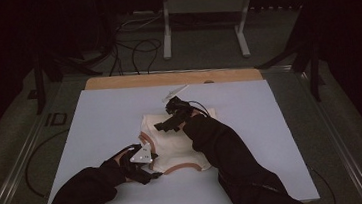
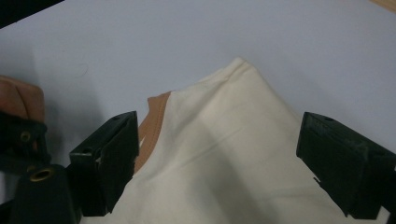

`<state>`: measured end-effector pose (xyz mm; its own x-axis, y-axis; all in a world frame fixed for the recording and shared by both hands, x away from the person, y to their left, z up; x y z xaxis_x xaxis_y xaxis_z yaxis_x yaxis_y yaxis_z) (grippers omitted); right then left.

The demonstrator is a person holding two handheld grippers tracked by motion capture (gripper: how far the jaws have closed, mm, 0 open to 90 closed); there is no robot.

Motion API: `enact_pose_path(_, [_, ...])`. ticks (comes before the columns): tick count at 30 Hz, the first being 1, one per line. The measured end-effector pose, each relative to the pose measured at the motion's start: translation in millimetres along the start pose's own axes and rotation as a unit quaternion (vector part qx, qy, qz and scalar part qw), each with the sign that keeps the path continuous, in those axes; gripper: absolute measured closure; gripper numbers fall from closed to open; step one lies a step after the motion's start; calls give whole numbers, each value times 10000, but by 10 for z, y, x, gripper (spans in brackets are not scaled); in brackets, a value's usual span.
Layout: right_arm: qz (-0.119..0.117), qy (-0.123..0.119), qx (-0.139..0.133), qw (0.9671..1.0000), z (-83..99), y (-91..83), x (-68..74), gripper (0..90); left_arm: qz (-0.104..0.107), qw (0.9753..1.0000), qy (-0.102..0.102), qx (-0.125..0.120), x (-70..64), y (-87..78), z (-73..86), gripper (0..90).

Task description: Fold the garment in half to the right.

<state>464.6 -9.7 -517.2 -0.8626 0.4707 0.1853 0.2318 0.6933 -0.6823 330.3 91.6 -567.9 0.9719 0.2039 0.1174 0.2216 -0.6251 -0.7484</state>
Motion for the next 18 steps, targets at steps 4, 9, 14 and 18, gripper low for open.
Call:
enact_pose_path(4, [-6, -32, 38, 10000, -12, 39, 6, 131, -14, 10000, 55, 33, 41, 25, -26, 410])
enact_pose_path(9, [-28, -55, 48, 10000, -39, 64, 21, 131, -16, 10000, 61, 26, 96, 53, -40, 475])
enact_pose_path(14, [-39, -30, 78, 10000, -46, 106, 9, 132, -20, 10000, -20, -33, 106, 79, -55, 555])
enact_pose_path(18, [-50, 3, 110, 9999, -54, 171, 7, 131, 89, 9998, -136, -84, 114, 87, -48, 609])
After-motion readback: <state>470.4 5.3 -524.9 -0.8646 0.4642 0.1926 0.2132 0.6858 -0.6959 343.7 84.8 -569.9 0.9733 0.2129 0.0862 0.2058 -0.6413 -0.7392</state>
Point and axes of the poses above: each handheld gripper's, and its own axes: y roughly forward along the jaws, z roughly out of its underside, x roughly to its left, the point moved 7 cm from there along y, roughly forward along the jaws, and after that the axes turned 2 degrees about -z, right-handed, at the moved point
